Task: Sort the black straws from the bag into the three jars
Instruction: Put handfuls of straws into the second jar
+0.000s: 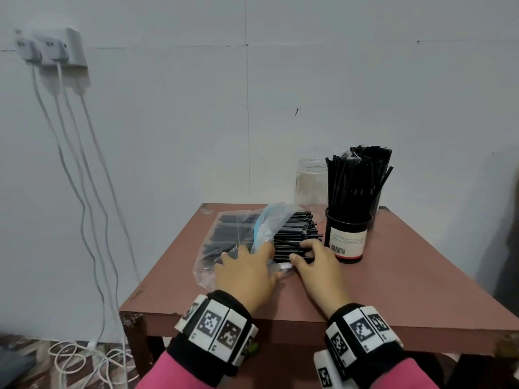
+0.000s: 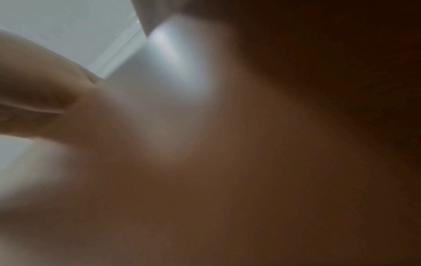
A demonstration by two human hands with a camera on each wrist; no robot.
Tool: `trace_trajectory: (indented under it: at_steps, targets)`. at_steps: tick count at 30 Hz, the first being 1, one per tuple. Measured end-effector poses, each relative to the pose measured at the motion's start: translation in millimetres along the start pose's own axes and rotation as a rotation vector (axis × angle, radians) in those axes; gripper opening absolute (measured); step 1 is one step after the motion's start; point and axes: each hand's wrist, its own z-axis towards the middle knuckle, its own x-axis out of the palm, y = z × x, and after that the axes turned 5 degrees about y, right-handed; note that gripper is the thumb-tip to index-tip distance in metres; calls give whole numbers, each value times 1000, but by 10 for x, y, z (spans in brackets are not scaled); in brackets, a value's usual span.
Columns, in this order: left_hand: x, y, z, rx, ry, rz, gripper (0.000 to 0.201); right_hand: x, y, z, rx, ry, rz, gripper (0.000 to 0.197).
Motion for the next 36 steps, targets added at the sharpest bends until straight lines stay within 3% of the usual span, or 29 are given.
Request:
trace_trajectory:
  at_steps: [3, 8, 10, 15, 20, 23, 24, 29, 36]
  targets:
    - [137, 31, 45, 14, -95, -6, 46, -31, -46, 17, -48, -14, 63, 15]
    - [235, 98, 208, 67, -251, -209, 23, -50, -60, -9, -70, 20, 196, 30]
    - [272, 125, 259, 55, -220, -280, 26, -34, -73, -4, -69, 36, 226, 33]
    - [324, 106, 333, 45, -98, -203, 47, 12, -119, 44, -15, -19, 315, 26]
    - [347, -63, 357, 16, -79, -207, 47, 39, -129, 84, -29, -40, 204, 35]
    - [386, -92, 354, 33, -92, -183, 45, 48, -138, 91, -81, -43, 138, 20]
    - [394, -89, 355, 31, -98, -178, 45, 52, -146, 94, -84, -50, 163, 12]
    - [401, -87, 347, 3, -126, -194, 46, 28, -170, 71, -16, -129, 366, 12]
    - [373, -85, 333, 56, -97, -186, 40, 20, -161, 70, -20, -73, 344, 12]
